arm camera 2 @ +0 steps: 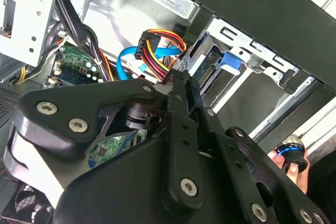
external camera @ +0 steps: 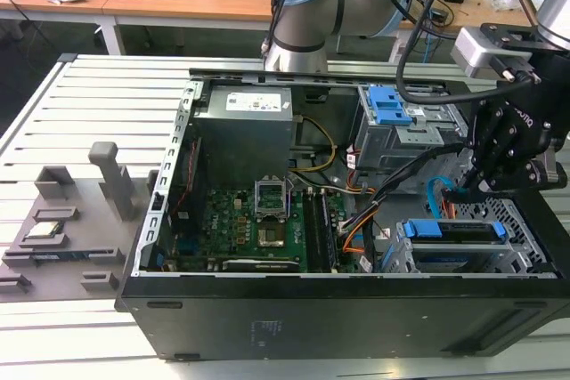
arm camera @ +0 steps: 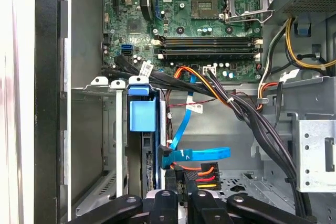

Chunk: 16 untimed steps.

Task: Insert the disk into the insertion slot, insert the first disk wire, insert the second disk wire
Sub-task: 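Insert the first disk wire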

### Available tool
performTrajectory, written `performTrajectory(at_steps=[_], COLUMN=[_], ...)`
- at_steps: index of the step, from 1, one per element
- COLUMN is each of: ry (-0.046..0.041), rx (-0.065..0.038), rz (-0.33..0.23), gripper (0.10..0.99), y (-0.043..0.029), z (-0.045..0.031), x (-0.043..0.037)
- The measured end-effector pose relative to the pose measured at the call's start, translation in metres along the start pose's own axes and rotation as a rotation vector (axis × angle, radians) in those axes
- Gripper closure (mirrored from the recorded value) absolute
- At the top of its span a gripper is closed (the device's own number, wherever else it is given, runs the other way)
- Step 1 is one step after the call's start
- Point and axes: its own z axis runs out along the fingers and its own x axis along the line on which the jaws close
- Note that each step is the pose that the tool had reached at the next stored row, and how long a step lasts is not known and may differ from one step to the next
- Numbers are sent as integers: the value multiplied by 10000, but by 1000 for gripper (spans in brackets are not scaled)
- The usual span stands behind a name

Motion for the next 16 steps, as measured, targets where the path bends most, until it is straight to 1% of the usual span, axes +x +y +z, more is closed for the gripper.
performTrajectory(at_steps=[7, 9, 10, 16], ry=[0, 1, 1, 0], rx=[0, 0, 0, 0], rz=[0, 0, 0, 0], gripper=[918, 918, 918, 918], y=[0, -1, -2, -8], z=[0, 1, 1, 7], x=[0, 15, 28, 173])
